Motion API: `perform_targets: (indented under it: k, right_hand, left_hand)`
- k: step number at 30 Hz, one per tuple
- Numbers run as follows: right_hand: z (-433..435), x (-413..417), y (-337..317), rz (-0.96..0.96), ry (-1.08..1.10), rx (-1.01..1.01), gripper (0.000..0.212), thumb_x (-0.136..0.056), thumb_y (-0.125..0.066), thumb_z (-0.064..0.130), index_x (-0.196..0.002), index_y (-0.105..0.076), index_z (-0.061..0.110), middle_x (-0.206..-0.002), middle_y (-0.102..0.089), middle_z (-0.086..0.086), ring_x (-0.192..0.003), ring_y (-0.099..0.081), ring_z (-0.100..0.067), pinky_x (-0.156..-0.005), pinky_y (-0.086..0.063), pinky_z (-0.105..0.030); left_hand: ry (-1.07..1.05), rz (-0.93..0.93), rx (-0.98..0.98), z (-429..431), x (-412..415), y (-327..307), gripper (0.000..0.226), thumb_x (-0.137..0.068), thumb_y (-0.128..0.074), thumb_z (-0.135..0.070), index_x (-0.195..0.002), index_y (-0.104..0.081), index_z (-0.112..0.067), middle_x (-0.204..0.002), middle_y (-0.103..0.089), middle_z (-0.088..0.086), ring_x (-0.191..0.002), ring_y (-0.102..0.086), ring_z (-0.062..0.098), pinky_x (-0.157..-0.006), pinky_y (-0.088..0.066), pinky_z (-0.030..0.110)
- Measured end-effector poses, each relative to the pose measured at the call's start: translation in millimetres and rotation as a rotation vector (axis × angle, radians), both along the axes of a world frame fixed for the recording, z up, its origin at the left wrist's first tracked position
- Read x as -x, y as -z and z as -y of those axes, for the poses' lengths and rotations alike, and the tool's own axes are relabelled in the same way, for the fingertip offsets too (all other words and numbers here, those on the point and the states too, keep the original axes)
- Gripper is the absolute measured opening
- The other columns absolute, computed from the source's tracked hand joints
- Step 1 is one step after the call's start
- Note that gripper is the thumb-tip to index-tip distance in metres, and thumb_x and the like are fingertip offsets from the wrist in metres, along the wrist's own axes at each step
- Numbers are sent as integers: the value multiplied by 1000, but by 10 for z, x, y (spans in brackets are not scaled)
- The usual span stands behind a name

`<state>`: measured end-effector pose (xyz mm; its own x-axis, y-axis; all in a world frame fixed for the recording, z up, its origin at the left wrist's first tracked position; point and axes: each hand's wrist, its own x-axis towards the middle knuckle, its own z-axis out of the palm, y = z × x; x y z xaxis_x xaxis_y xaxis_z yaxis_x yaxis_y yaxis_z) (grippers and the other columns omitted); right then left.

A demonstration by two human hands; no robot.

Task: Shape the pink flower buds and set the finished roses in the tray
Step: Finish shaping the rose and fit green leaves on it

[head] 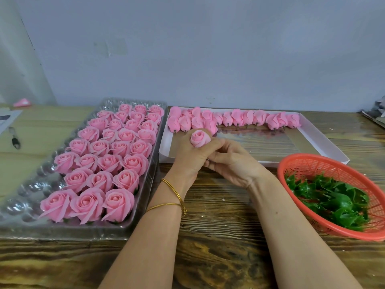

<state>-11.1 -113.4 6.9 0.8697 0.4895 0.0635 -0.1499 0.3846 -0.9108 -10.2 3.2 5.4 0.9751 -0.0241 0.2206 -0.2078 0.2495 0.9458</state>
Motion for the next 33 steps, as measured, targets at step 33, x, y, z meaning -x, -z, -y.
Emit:
perform_targets:
  k: [33]
  right_hand:
    - [-16,-72,95,696,513,889,48,-79,-54,-13,-121,-65,8,-105,-63,-16,-94,-57,-29,-87,-48,-43]
  left_hand:
    - [-355,250,-529,64,-54,82,29,-86,-59,-6,-111,-62,-20,-109,-57,3,-97,-47,-7,-80,-31,-2]
